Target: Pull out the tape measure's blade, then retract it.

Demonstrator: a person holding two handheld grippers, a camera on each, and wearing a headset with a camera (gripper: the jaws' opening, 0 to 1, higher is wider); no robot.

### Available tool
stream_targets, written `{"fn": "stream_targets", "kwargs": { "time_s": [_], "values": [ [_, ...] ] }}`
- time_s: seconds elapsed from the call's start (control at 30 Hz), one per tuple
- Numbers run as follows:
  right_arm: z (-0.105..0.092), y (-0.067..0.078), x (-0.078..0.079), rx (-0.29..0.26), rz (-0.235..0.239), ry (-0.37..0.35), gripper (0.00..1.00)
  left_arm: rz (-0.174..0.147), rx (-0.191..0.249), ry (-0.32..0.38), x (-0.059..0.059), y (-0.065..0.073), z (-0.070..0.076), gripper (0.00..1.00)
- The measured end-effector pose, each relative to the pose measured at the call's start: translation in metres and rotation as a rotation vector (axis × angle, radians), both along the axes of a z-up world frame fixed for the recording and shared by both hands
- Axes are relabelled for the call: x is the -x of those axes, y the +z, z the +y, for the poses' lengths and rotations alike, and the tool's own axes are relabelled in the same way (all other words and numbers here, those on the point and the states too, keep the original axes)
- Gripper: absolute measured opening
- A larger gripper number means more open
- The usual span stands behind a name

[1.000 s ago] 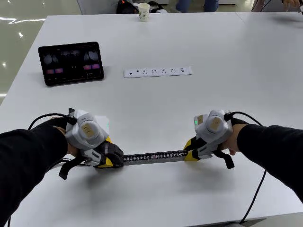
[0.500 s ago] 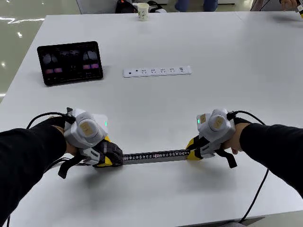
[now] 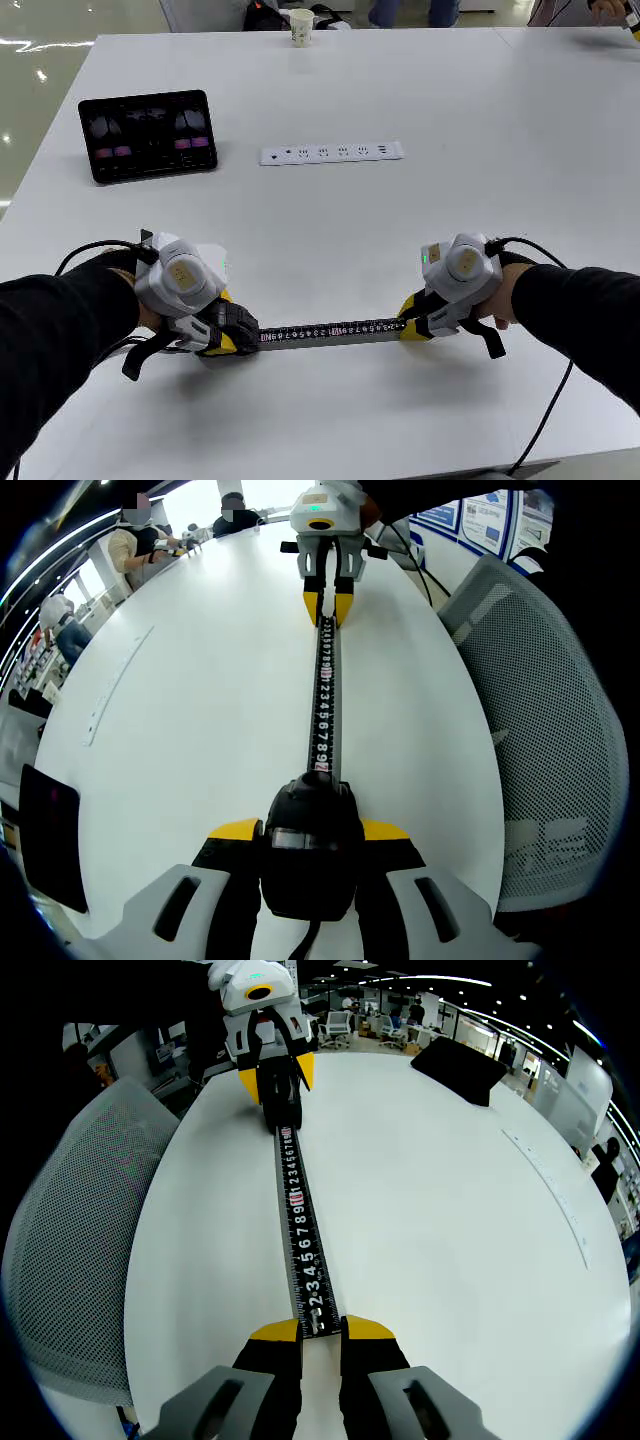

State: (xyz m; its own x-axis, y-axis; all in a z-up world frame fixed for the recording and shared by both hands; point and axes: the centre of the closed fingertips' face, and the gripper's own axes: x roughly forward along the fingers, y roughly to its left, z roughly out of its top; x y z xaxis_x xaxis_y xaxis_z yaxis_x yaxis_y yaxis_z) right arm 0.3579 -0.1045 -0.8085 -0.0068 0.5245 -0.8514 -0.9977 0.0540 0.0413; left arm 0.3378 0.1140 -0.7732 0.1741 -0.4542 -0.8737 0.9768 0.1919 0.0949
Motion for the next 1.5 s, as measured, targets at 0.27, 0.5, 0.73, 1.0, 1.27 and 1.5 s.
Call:
{"fn": "stream_targets", "kwargs": {
  "time_s": [0.27,0.5,0.73,1.0,1.27,1.5],
  "values": [
    [-0.003,0.000,-0.001,0.002,-0.003,0.000,0.10,-0.001,0.002,0.003,-0.001,0.000,0.000,0.30],
    [-0.004,-0.001,-0.001,0.000,-0.001,-0.004,0.10,-0.003,0.001,0.005,0.000,0.000,0.000,0.30],
    [-0.010,-0.001,-0.002,0.007,0.001,-0.009,0.10,-0.003,0.003,0.009,-0.001,0.000,0.000,0.30],
    [-0.016,0.000,-0.003,0.011,0.002,-0.020,0.10,-0.004,0.001,0.011,-0.002,-0.001,0.001,0.30],
    [-0.024,0.000,-0.004,0.015,-0.002,-0.031,0.10,-0.008,-0.003,0.010,-0.002,-0.001,0.001,0.30],
    [-0.026,0.000,-0.005,0.016,0.000,-0.033,0.10,-0.007,-0.002,0.011,-0.001,-0.001,0.001,0.30]
  ]
}}
